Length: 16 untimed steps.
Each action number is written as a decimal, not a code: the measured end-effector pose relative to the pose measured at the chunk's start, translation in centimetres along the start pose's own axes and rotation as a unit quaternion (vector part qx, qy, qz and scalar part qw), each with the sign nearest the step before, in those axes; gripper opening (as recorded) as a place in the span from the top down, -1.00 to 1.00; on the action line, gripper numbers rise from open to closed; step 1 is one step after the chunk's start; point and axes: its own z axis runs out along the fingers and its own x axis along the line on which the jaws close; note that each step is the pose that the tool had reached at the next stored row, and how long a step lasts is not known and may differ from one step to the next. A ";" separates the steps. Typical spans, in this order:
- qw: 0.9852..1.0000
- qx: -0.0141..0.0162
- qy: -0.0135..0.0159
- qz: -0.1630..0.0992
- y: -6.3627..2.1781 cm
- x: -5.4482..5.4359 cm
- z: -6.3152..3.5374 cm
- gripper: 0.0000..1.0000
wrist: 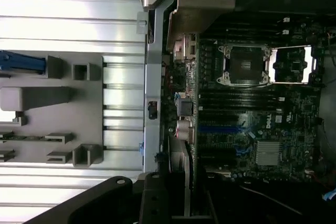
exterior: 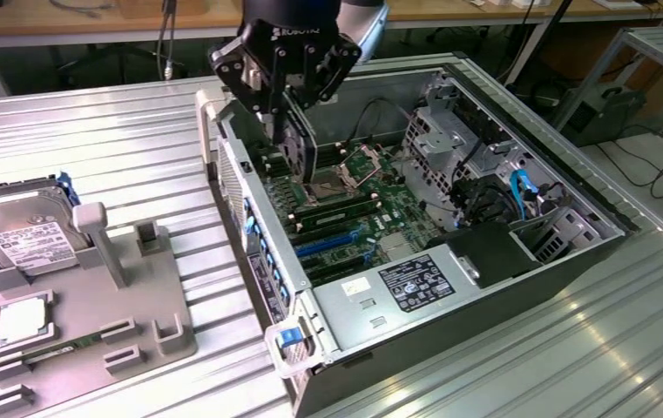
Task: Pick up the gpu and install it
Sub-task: 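Pick up the gpu and move the gpu toward the slot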
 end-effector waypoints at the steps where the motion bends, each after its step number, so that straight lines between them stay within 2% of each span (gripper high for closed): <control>1: 1.000 0.000 0.000 0.000 0.03 -0.5 0.01 0.44; 16: 1.000 0.000 0.000 0.000 0.23 -3.8 0.09 0.44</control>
